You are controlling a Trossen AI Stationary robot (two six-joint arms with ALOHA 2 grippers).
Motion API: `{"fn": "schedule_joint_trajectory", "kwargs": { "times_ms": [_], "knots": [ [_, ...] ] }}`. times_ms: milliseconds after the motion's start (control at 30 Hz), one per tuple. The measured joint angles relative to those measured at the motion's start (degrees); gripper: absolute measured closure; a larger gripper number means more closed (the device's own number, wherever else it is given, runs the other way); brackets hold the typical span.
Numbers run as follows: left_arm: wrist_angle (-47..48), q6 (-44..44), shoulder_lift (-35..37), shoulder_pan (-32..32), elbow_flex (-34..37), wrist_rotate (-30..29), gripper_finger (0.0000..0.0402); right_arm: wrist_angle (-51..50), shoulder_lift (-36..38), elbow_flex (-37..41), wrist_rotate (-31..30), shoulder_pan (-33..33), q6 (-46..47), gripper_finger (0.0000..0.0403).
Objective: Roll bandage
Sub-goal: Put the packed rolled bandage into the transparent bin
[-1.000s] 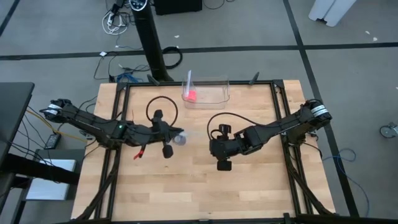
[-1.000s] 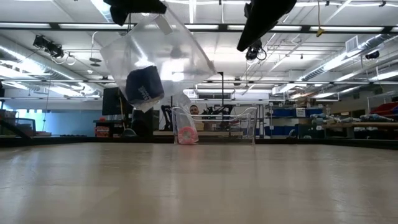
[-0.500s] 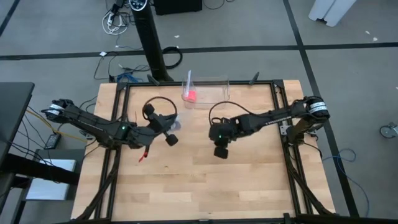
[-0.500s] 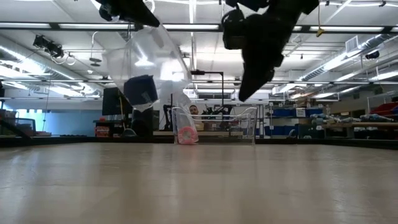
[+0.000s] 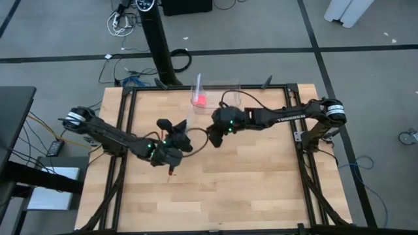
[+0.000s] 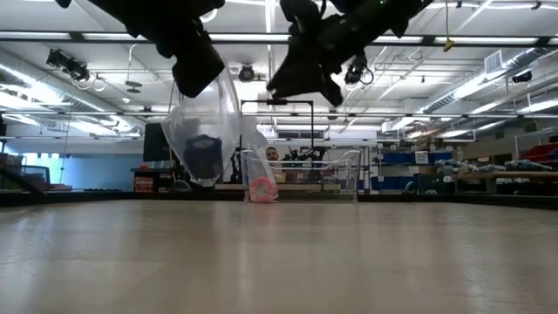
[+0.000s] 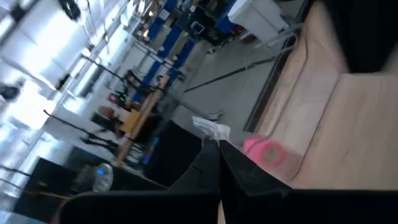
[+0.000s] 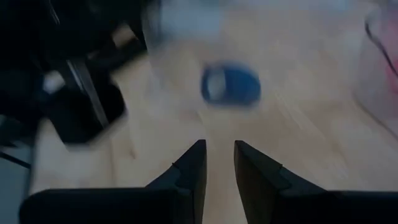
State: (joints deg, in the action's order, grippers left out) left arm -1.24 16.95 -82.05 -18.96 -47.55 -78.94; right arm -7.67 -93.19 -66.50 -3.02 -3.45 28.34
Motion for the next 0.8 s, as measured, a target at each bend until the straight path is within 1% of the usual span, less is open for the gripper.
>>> {"fn": "schedule_joint_trajectory", "kwargs": {
  "times_ms": [100,133,200,300,367,433,467,600,667,800],
  "knots": [
    [-2.15,2.25,-1.96,-1.19,0.01,-0.87,0.0401,4.91,0.00,-0.02,5.50,-2.24,-1.23,0.0320],
    [-2.79,2.52,-2.12,-1.72,0.01,-0.36,0.0401,6.03,0.00,-0.02,7.47,-2.81,-3.62,0.0319],
    [-5.13,3.02,-2.07,-2.59,0.01,2.87,0.0401,7.06,0.01,-0.02,9.70,-3.45,-12.91,0.0318],
    [-7.93,4.92,-0.96,-4.16,-0.02,6.93,0.0401,6.10,1.15,0.02,9.24,-3.06,-27.02,0.0318],
    [-8.31,5.06,-0.05,-4.63,-0.99,10.77,0.0401,5.03,2.35,0.00,5.93,-2.08,-35.01,0.0314],
    [-8.22,4.50,0.94,-4.79,-1.98,14.63,0.0401,4.31,3.18,0.00,2.51,-0.82,-40.00,0.0307],
    [-8.23,4.38,1.03,-4.79,-2.65,15.94,0.0401,3.62,3.60,0.00,1.34,-0.07,-41.91,0.0302],
    [-7.58,5.13,0.97,-4.79,-5.13,18.77,0.0401,3.49,4.48,-0.04,1.10,2.89,-46.49,0.0279],
    [-6.99,4.93,1.01,-4.79,-6.05,20.07,0.0401,2.47,4.45,-0.04,1.32,4.12,-46.62,0.0269],
    [-6.46,4.61,0.95,-4.80,-6.30,20.20,0.0401,-0.46,4.74,-0.02,1.39,5.58,-46.01,0.0260]
  ]
}}
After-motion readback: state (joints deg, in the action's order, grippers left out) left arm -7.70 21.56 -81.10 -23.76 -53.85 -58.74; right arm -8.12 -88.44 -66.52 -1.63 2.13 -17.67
